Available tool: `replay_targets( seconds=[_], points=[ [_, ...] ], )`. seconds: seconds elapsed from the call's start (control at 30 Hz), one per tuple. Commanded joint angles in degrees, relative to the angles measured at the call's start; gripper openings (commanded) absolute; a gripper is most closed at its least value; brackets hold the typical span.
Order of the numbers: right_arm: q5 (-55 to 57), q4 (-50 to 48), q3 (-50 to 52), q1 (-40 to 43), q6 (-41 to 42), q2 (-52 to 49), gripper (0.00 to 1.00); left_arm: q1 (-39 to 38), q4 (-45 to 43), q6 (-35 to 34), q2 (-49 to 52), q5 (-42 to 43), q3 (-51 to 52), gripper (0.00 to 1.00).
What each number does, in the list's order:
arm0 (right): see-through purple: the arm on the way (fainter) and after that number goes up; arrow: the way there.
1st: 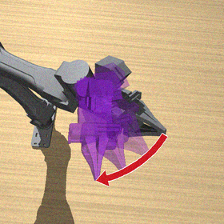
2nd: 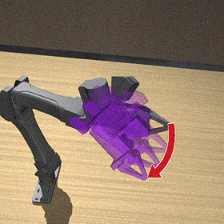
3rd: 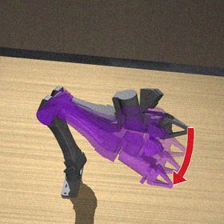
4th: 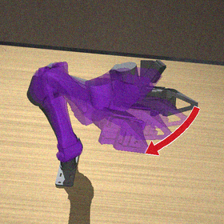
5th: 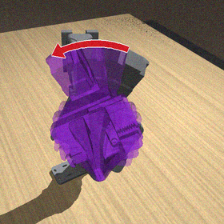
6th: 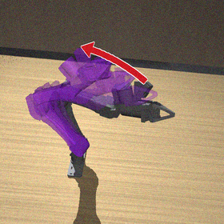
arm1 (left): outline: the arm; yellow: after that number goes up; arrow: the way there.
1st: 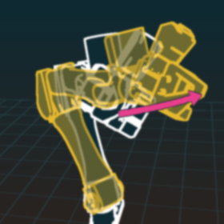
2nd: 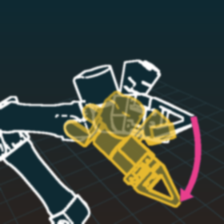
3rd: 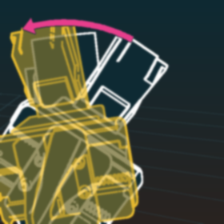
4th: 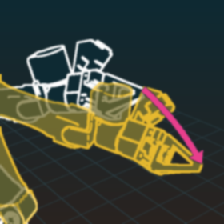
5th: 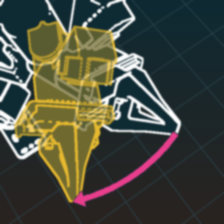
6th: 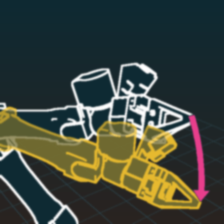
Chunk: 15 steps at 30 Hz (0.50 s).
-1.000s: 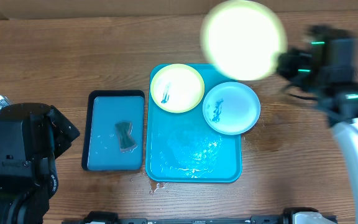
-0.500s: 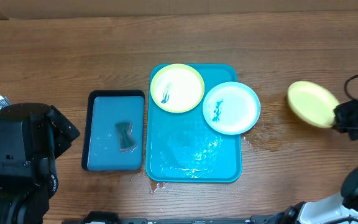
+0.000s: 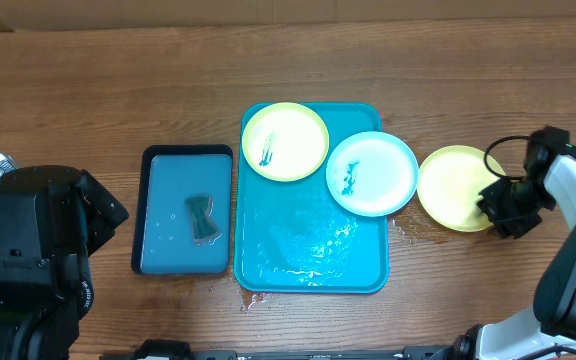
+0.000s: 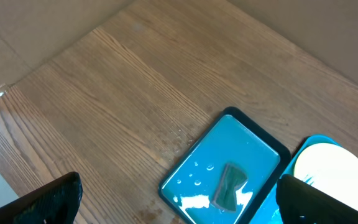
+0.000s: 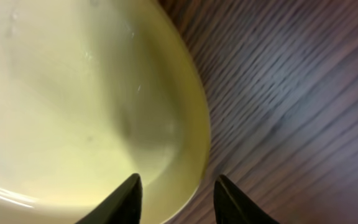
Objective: Clean dirty plates on tray and stack at the side
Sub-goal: 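Carry the yellow plate right and set it on the table, then grip the light blue plate rim with the right gripper and drag it down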
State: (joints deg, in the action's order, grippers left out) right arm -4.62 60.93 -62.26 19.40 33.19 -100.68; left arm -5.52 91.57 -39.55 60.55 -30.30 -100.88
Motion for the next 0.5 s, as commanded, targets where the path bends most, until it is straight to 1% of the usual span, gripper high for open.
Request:
replay_targets(
  seconds=[0.0, 0.07, 0.1, 0.2, 0.27, 0.37, 0.47],
  points=[
    [-0.7, 2.2, -5.3, -2.2, -4.7, 2.6, 0.52, 0.4, -0.1, -1.4, 0.2, -1.1, -0.6, 1.0],
    [-2.0, 3.8, -8.6, -3.7, -7.5, 4.1, 0.63, 0.4, -0.1, -1.4, 0.2, -1.1, -0.6, 1.0],
    [-3.8, 3.9, -9.9, -4.5, -9.4, 4.9, 0.65, 0.4, -0.1, -1.4, 0.2, -1.1, -0.6, 1.0],
    [-13.6, 0.5, -11.5, -7.4, -17.2, 6.5, 0.64, 0.4, -0.1, -1.4, 0.2, -1.1, -0.6, 1.0],
    [-16.7, -2.3, -11.3, -9.7, -20.3, 6.5, 0.62, 0.4, -0.1, -1.4, 0.2, -1.1, -0.6, 1.0],
    [-12.5, -7.3, -9.4, -14.3, -21.2, 6.1, 0.62, 0.4, -0.1, -1.4, 0.2, -1.1, -0.6, 1.0],
    [-4.8, -11.8, -6.2, -19.2, -21.2, 5.2, 0.64, 0.4, -0.1, -1.4, 0.2, -1.1, -0.6, 1.0]
  ],
)
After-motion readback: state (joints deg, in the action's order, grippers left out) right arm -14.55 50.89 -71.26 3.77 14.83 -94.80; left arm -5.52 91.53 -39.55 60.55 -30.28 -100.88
